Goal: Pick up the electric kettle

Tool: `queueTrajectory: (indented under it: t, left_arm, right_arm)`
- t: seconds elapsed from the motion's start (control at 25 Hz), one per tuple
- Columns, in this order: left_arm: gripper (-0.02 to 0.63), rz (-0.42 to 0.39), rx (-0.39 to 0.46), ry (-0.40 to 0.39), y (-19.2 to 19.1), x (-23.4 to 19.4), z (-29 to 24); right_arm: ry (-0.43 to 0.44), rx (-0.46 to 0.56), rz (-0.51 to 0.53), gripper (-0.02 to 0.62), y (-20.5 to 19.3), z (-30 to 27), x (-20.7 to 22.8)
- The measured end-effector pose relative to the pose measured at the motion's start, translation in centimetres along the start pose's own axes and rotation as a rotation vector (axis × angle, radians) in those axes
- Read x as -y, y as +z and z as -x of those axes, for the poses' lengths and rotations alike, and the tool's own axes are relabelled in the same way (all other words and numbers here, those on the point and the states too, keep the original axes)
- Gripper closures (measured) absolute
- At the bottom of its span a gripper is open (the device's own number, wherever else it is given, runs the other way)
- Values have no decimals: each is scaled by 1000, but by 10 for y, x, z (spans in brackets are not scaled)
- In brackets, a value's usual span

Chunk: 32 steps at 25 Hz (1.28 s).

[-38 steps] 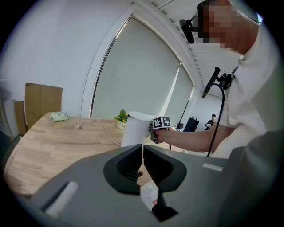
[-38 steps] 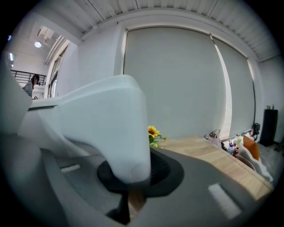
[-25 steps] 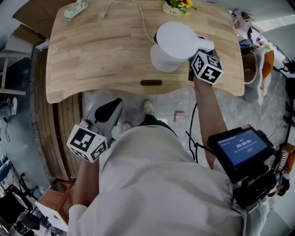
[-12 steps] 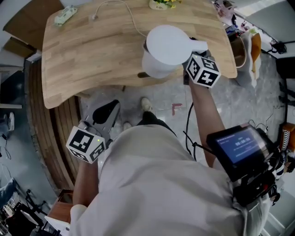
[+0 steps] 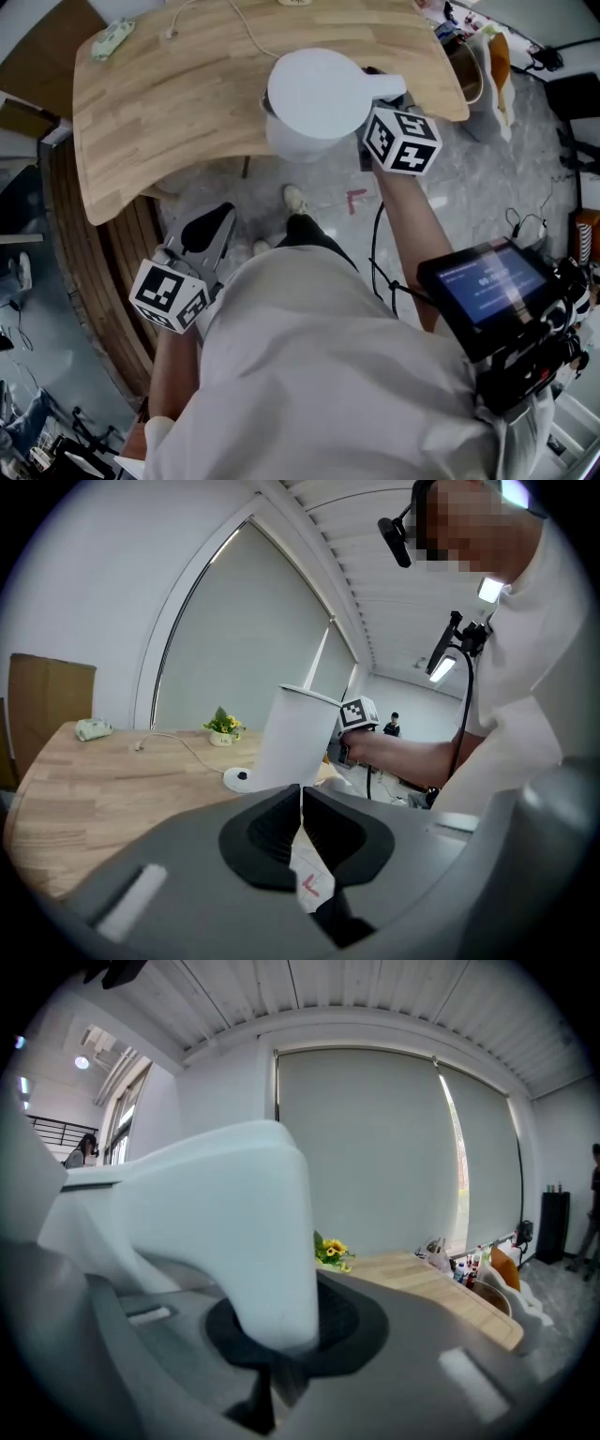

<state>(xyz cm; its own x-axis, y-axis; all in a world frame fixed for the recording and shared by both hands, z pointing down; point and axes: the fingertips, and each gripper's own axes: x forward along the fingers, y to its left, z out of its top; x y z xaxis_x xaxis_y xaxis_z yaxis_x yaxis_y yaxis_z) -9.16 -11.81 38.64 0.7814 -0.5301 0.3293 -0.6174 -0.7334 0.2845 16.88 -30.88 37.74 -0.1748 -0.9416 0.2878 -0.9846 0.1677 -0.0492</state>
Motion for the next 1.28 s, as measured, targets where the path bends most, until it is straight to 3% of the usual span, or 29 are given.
queueTrajectory:
  t: [0.32, 1.28]
  left_arm:
    - [589, -51, 8, -48, -25, 43, 41]
    - [589, -43, -30, -122, -36, 43, 26]
  right_arm:
    - [6, 39, 3, 554, -8, 82, -36]
    - [51, 17, 33, 554, -5, 117, -55]
